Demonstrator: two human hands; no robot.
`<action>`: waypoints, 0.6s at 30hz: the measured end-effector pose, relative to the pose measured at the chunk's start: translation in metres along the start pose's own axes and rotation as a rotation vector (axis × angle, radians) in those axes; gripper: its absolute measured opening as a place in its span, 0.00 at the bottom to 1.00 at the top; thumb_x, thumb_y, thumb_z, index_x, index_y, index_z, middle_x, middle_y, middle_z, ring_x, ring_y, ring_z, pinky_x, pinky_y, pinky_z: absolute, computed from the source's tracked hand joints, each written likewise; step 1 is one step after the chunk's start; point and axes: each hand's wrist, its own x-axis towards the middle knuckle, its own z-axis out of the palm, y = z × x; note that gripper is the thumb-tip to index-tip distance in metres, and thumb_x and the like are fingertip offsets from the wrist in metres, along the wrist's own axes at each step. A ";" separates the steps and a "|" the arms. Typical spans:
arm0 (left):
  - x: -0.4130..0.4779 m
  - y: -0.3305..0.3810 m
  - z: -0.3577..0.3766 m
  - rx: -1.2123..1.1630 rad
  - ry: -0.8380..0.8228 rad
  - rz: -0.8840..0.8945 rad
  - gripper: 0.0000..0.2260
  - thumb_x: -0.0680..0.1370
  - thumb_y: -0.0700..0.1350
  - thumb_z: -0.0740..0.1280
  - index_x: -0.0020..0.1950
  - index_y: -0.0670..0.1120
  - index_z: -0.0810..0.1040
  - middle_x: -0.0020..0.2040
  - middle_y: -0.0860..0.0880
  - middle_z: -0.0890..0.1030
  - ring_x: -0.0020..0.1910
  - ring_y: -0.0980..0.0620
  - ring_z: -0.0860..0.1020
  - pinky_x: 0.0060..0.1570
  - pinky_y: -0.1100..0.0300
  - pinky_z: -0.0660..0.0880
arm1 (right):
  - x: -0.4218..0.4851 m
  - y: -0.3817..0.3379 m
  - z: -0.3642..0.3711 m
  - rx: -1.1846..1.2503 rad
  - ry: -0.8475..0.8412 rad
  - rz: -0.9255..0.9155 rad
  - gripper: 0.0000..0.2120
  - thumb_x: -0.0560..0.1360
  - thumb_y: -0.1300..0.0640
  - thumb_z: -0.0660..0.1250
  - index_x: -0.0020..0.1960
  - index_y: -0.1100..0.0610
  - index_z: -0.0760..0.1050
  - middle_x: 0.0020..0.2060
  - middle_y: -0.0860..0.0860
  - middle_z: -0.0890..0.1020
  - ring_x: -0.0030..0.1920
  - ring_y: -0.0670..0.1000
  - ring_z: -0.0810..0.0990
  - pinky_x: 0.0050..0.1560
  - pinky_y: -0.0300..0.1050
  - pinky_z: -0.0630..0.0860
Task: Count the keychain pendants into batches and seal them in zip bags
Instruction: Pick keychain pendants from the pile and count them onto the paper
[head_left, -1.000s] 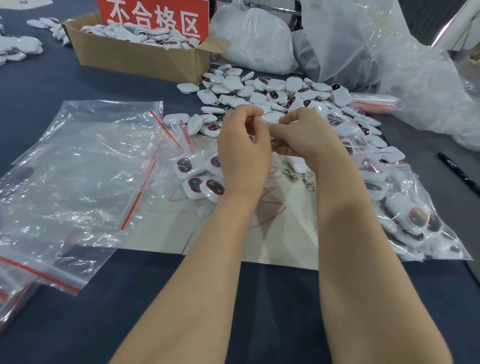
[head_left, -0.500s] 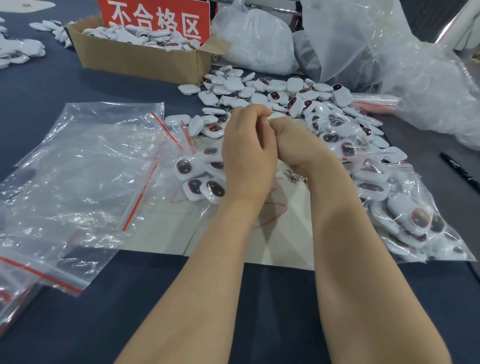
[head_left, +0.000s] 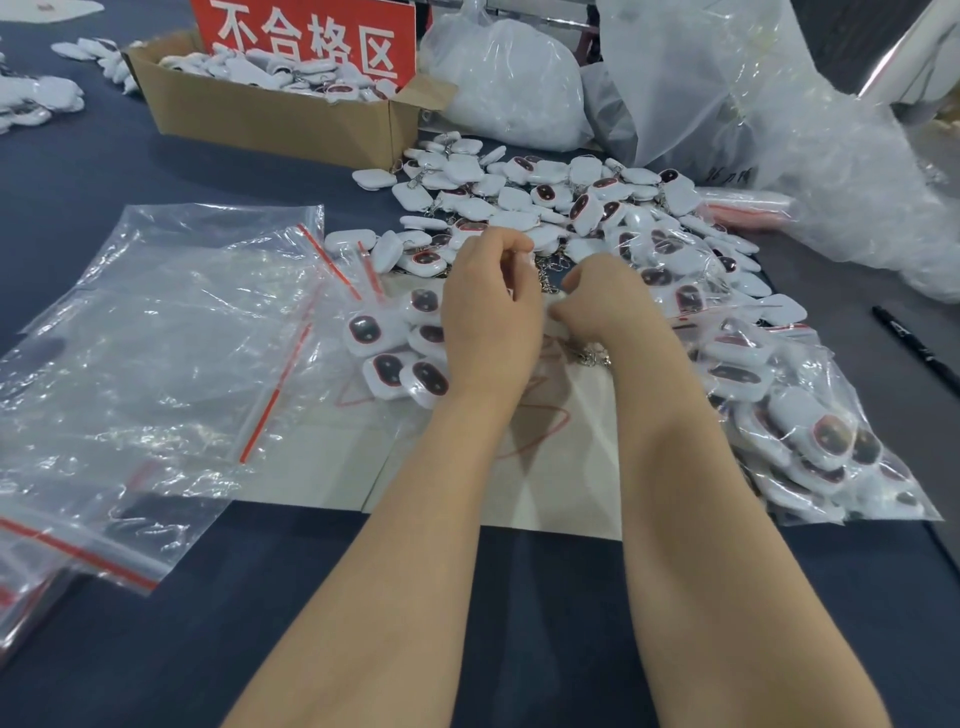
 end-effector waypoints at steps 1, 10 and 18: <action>0.000 0.000 0.000 -0.003 0.000 -0.001 0.07 0.77 0.36 0.61 0.50 0.43 0.78 0.47 0.48 0.79 0.46 0.51 0.76 0.50 0.59 0.73 | 0.001 0.000 0.003 0.092 0.051 -0.020 0.13 0.77 0.62 0.61 0.59 0.64 0.76 0.49 0.59 0.80 0.46 0.55 0.78 0.43 0.40 0.70; 0.000 0.000 0.001 0.010 0.014 -0.005 0.06 0.78 0.37 0.62 0.50 0.43 0.78 0.47 0.48 0.79 0.46 0.52 0.76 0.51 0.59 0.73 | 0.003 -0.001 0.010 1.504 0.090 0.143 0.06 0.81 0.62 0.59 0.56 0.64 0.70 0.49 0.59 0.79 0.33 0.49 0.82 0.35 0.39 0.80; -0.001 0.002 0.000 0.011 0.011 -0.007 0.06 0.78 0.37 0.62 0.49 0.43 0.77 0.46 0.48 0.79 0.46 0.52 0.76 0.50 0.58 0.73 | -0.001 -0.002 0.013 1.536 -0.006 -0.044 0.04 0.77 0.67 0.65 0.43 0.62 0.74 0.39 0.56 0.77 0.40 0.50 0.80 0.42 0.39 0.79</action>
